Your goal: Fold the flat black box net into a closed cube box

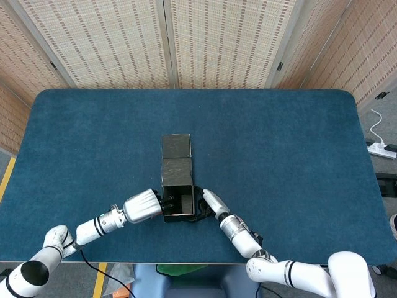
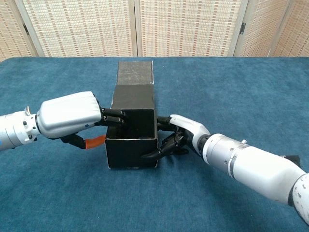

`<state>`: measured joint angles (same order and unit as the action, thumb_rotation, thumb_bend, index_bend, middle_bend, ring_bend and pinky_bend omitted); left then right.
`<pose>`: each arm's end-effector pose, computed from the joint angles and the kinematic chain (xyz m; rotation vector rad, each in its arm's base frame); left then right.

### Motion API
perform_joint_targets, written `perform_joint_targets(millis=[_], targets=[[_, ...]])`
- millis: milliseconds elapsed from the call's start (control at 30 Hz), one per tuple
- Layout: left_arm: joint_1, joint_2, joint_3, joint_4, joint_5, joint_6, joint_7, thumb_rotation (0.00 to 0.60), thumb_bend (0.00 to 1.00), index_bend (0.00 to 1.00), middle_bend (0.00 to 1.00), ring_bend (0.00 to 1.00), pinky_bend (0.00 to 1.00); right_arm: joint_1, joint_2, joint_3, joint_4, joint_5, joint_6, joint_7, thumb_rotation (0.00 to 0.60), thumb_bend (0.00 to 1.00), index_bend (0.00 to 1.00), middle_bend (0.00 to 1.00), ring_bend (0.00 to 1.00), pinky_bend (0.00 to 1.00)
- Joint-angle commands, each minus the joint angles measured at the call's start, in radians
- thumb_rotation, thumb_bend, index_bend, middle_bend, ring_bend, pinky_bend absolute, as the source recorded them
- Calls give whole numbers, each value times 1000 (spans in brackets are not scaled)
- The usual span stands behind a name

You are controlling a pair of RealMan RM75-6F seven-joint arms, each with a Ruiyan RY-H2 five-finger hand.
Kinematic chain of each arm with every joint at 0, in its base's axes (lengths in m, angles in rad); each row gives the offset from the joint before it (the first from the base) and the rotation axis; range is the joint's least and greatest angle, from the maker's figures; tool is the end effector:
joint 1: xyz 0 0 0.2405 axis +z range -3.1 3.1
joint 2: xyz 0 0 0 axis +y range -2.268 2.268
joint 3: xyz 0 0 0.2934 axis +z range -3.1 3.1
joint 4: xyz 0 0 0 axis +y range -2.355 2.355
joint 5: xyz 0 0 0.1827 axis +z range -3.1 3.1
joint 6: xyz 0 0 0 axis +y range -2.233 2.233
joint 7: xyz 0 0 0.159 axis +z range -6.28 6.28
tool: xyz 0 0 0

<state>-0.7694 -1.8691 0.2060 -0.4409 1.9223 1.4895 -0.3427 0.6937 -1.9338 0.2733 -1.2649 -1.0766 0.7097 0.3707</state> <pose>-0.1906 0.3496 -0.0442 -2.3583 -0.1336 -1.2322 -0.1413 -0.3281 -0.1368 1.4938 -2.0940 1.1911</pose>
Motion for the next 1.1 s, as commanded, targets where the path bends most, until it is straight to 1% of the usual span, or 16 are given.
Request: perform_joint_targets(millis=[33, 133, 233, 300, 367, 467, 600, 700, 767, 833, 967, 1100], targets=[[-8, 21, 9, -43, -5, -34, 36, 600, 343, 430, 418, 848, 871, -4, -2, -2, 0, -8, 2, 4, 600, 319, 576, 623, 782, 1000], [-12, 39, 10, -87, -8, -50, 66, 600, 343, 458, 447, 847, 873, -8, -1, -6, -5, -18, 6, 9, 600, 319, 576, 623, 782, 1000], [-13, 48, 9, -111, -10, -52, 92, 600, 343, 506, 499, 847, 874, -14, 0, -10, -11, -27, 8, 14, 600, 319, 576, 623, 782, 1000], [-11, 50, 9, -122, -13, -56, 95, 600, 343, 556, 551, 847, 873, -16, 0, -10, -15, -31, 9, 18, 600, 319, 575, 623, 782, 1000], [-10, 51, 10, -127, -16, -65, 99, 600, 344, 590, 585, 847, 872, -18, 0, -10, -17, -33, 11, 20, 600, 320, 576, 623, 782, 1000], [-7, 48, 9, -131, -20, -68, 106, 600, 344, 614, 613, 848, 869, -21, -1, -8, -20, -35, 13, 23, 600, 319, 576, 623, 782, 1000], [-1, 40, 6, -124, -21, -48, 95, 600, 345, 678, 684, 854, 870, -21, -2, -1, -27, -35, 16, 27, 600, 319, 576, 623, 782, 1000], [6, 32, 2, -110, -23, -25, 82, 600, 344, 685, 695, 857, 870, -21, -3, 6, -28, -35, 22, 28, 600, 319, 576, 623, 782, 1000], [11, 28, -2, -101, -28, -17, 74, 600, 344, 667, 677, 857, 870, -20, -4, 11, -26, -34, 25, 27, 600, 319, 576, 623, 782, 1000], [15, 26, -6, -97, -33, -14, 72, 600, 344, 621, 634, 858, 870, -19, -5, 15, -24, -34, 28, 24, 600, 320, 575, 623, 782, 1000], [21, 33, -18, -113, -50, -15, 72, 600, 343, 413, 450, 853, 874, -14, -12, 21, -16, -38, 41, 12, 600, 319, 576, 622, 782, 1000], [27, 53, -30, -143, -62, -4, 86, 600, 342, 298, 358, 839, 875, -9, -23, 32, 4, -31, 47, 5, 600, 319, 576, 615, 782, 1000]])
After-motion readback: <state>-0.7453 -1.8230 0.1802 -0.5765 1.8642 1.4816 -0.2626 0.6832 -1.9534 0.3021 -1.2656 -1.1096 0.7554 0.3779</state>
